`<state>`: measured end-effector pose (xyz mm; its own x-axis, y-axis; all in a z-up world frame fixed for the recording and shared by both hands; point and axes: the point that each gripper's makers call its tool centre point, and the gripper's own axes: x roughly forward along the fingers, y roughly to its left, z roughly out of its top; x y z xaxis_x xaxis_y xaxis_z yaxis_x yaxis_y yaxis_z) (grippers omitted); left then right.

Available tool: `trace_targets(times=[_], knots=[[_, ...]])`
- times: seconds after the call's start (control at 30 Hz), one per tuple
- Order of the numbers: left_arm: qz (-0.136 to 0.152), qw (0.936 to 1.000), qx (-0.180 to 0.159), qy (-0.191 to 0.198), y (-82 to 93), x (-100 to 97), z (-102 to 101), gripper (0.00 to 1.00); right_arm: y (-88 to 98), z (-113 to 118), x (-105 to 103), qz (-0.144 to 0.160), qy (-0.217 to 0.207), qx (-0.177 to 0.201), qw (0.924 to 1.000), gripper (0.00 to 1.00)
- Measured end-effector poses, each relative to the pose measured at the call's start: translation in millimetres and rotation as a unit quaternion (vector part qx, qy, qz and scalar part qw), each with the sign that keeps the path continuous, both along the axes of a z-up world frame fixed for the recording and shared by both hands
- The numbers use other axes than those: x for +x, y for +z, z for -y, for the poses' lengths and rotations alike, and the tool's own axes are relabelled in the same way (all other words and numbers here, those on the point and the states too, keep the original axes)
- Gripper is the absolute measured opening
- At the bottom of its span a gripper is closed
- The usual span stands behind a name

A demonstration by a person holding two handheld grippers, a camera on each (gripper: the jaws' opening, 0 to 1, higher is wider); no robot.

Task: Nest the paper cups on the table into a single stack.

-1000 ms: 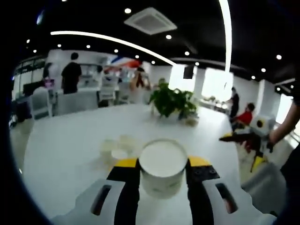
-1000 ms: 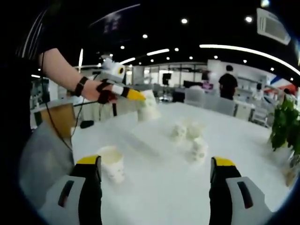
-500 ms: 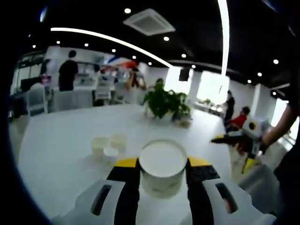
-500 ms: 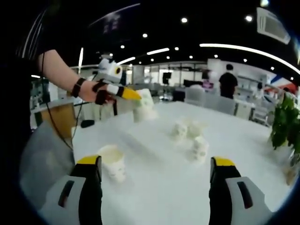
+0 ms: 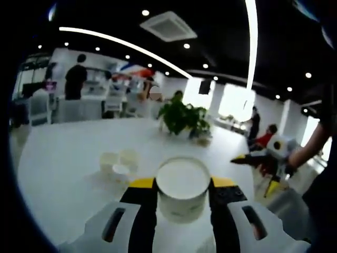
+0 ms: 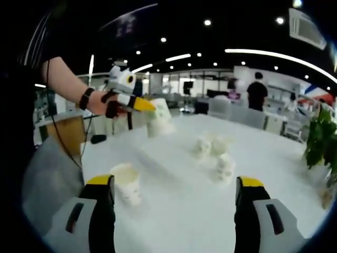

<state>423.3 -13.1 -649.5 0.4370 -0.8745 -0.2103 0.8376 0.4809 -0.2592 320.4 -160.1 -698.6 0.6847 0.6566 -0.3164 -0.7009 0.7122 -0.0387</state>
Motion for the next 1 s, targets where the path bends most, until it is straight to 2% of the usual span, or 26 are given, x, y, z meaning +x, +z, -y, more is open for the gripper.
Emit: trace_targets(times=[0.33, 1.0], knots=[[0.002, 1.0000, -0.003, 0.002, 3.3, -0.3, 1.7, 0.36, 1.5, -4.2, 2.2, -0.004, 0.006, 0.003, 1.0000, 0.92], [0.002, 1.0000, -0.003, -0.005, 7.0, -5.0, 7.1, 0.36, 17.9, -33.9, 16.2, 0.007, 0.026, 0.031, 0.9992, 0.88]])
